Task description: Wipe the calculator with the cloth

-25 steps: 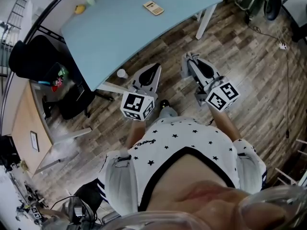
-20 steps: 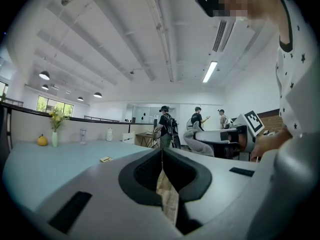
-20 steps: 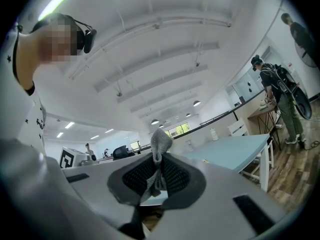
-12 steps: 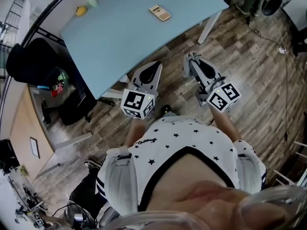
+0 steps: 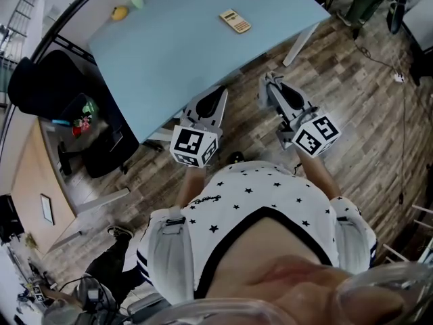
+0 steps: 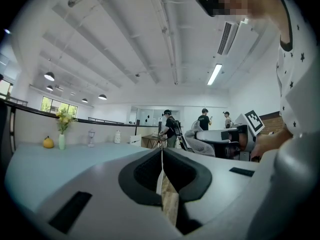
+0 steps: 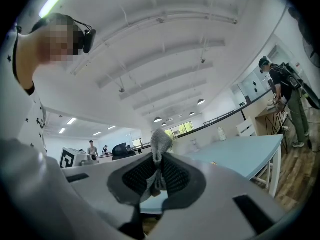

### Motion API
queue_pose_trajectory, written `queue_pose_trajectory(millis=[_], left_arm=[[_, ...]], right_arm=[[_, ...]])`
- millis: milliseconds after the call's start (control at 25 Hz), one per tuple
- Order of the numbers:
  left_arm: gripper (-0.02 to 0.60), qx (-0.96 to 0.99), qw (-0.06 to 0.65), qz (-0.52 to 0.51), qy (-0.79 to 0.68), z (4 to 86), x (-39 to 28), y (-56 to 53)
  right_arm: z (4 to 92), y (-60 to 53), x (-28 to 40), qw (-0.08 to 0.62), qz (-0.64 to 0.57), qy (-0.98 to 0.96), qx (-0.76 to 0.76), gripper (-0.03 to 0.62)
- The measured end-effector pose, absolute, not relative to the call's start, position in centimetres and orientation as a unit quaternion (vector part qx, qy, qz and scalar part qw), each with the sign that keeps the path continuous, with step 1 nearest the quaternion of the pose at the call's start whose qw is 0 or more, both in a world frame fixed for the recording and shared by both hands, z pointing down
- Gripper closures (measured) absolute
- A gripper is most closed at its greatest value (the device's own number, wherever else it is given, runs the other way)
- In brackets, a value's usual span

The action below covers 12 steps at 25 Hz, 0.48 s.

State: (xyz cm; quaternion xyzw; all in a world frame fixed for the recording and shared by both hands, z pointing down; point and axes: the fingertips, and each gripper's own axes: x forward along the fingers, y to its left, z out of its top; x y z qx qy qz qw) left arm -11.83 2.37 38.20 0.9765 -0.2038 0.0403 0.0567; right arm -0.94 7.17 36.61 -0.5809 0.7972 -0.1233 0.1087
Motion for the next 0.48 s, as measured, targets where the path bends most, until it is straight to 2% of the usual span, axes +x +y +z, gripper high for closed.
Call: queue_pose_trajectory(millis=[480], left_arm=[[0.551,0.965,0.049,0.048,-0.255,38.4,-12.3,-1.2]], right_arm=[[37.1,1.7,0.2,0.114,-0.131,0.821,-0.543,0.549]])
